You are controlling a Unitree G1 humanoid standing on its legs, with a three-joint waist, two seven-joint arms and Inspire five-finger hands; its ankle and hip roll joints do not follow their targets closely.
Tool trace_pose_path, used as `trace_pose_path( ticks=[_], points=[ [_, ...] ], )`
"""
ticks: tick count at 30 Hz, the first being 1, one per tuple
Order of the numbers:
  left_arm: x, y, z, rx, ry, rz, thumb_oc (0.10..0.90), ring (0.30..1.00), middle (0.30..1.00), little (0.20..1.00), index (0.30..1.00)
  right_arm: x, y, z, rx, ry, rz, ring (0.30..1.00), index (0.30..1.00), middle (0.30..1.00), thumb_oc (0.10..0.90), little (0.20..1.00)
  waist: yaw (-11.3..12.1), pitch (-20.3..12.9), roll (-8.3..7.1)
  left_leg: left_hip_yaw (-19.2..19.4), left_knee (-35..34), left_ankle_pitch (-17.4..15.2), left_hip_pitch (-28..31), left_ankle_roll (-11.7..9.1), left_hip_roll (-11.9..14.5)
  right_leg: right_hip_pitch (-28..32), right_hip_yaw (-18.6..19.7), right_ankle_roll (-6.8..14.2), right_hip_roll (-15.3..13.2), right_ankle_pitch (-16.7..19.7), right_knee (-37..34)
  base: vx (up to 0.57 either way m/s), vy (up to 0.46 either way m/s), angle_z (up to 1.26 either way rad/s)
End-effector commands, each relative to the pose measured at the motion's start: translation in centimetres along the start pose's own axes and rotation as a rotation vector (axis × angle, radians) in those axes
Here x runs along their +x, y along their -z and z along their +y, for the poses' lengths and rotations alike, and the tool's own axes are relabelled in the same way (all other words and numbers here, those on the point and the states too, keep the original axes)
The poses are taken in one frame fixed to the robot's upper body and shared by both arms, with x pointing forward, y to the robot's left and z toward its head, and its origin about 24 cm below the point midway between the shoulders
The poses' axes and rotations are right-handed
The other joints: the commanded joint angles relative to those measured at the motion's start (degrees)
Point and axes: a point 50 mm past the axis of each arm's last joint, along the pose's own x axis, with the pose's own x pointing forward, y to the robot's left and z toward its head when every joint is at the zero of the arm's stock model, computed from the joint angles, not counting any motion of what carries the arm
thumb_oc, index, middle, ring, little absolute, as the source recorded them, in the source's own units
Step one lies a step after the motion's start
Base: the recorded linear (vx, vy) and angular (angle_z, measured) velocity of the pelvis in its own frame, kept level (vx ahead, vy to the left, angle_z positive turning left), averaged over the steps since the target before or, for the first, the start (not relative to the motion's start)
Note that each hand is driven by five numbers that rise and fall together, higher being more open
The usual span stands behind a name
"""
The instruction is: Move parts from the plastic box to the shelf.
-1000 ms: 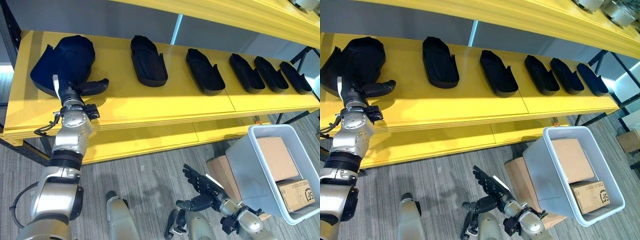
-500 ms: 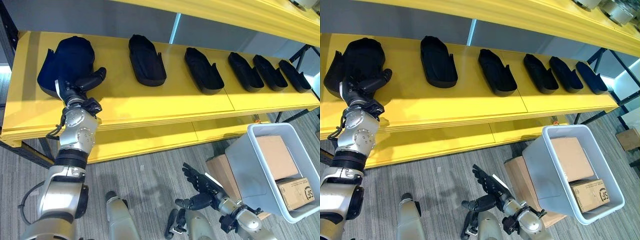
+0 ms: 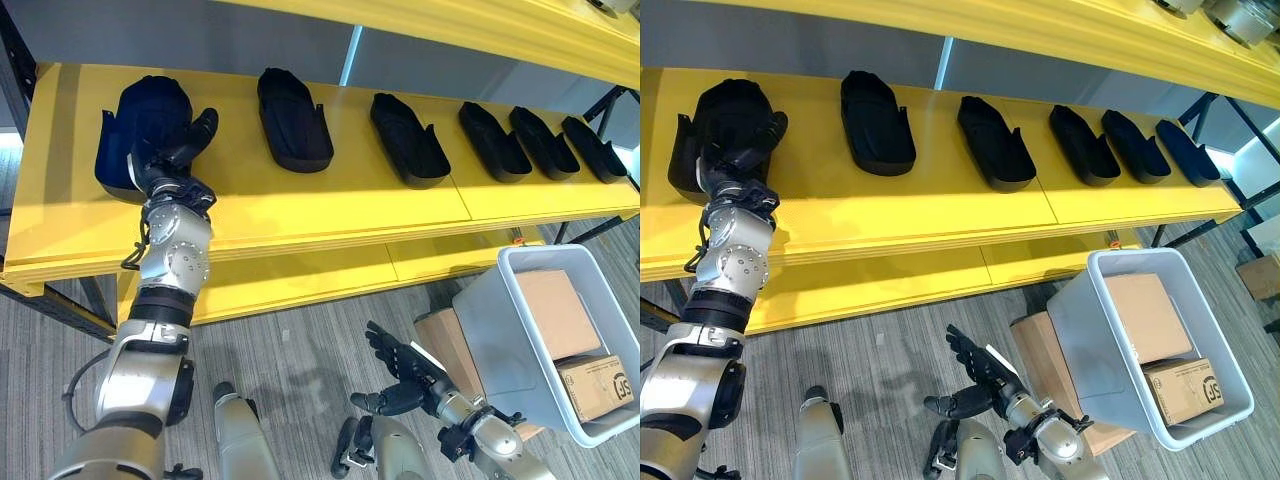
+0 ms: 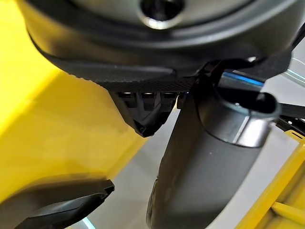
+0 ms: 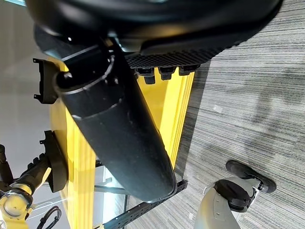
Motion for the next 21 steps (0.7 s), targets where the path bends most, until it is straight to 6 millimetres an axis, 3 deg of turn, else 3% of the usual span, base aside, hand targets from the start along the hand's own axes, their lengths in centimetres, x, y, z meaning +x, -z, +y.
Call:
trace_pose_path(
  ticks=[1,21],
  points=[
    [-0.95,-6.03,-6.71,-0.135,0.24,-0.238,0.9,1.0,1.0,1.0,1.0,-0.22,-2.76,-1.47,-0.063,0.023,-0.133,1.0,1.0,1.0,0.9,1.0,0.0,-2.8,1.93,-3.3,3.8,-4.9,3.8,-3.0,4.6,0.2,5.8,4.1,-1.9,7.7,-5.6,0.0,0.0,0.0],
    [-1.31,-6.44,-7.46,-0.238,0.251,-0.247,0.9,1.0,1.0,1.0,1.0,-0.4,-2.74,-1.8,-0.061,0.043,-0.134,1.0,1.0,1.0,0.9,1.0,-0.4,-3.0,2.12,-2.8,4.0,-5.0,3.9,-2.9,4.2,-0.7,6.8,4.0,-2.2,7.5,-4.8,0.0,0.0,0.0]
  ],
)
